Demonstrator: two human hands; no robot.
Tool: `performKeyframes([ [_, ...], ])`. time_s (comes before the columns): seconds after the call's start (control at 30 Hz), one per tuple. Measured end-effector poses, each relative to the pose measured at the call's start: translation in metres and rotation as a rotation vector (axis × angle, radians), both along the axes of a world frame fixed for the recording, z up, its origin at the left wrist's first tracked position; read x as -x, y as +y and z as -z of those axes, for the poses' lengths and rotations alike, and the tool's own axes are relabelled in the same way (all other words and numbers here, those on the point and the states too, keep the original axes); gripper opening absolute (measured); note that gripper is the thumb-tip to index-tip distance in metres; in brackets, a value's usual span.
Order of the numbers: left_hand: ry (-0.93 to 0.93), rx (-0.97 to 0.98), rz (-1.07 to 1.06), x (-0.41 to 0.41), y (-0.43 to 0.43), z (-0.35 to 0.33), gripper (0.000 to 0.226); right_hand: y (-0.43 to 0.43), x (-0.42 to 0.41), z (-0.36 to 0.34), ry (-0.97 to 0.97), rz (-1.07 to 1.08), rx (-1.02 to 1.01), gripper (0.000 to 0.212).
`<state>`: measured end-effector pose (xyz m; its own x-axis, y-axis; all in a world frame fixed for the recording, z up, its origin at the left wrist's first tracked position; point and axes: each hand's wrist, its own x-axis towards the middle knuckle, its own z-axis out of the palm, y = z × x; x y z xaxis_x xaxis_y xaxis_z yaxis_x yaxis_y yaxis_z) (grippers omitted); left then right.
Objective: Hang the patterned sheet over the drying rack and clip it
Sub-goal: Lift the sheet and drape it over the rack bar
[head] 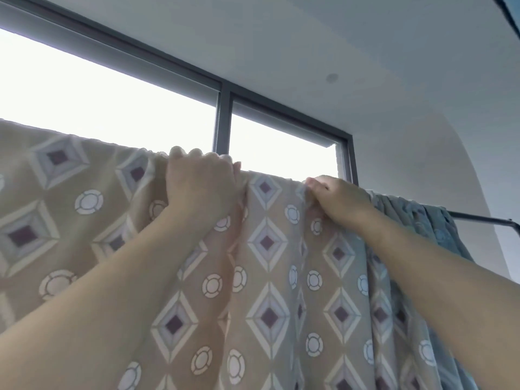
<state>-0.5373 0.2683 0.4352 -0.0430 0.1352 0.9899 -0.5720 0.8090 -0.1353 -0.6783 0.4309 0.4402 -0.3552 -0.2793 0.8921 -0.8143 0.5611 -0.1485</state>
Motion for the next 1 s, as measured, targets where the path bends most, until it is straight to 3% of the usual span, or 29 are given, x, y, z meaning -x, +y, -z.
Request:
performKeyframes([
  [0.13,-0.015,0.133,0.005,0.011,0.005,0.003,0.055,-0.028,-0.015,0.007,0.134,-0.1,0.029,0.042],
  [0.27,0.055,0.121,-0.034,-0.008,-0.022,0.0,0.061,-0.018,0.0,0.008,0.131,0.055,0.015,0.044],
  [0.5,0.081,-0.031,-0.048,-0.037,-0.028,0.001,0.045,-0.018,-0.007,0.005,0.063,0.024,0.013,0.047],
  [0.6,-0.014,-0.123,-0.001,-0.024,-0.006,-0.004,0.039,-0.026,-0.02,0.003,0.075,-0.005,0.02,0.045],
  [0.67,-0.088,-0.055,0.046,-0.007,0.015,-0.004,0.036,-0.035,-0.028,0.002,0.142,-0.09,0.031,0.037],
  [0.8,-0.067,0.025,0.02,0.011,0.025,-0.001,0.047,-0.032,-0.02,0.007,0.239,-0.203,0.033,0.043],
  [1.0,-0.018,-0.024,-0.013,-0.005,0.007,0.003,0.046,0.02,0.014,0.012,0.129,-0.156,0.016,0.035],
])
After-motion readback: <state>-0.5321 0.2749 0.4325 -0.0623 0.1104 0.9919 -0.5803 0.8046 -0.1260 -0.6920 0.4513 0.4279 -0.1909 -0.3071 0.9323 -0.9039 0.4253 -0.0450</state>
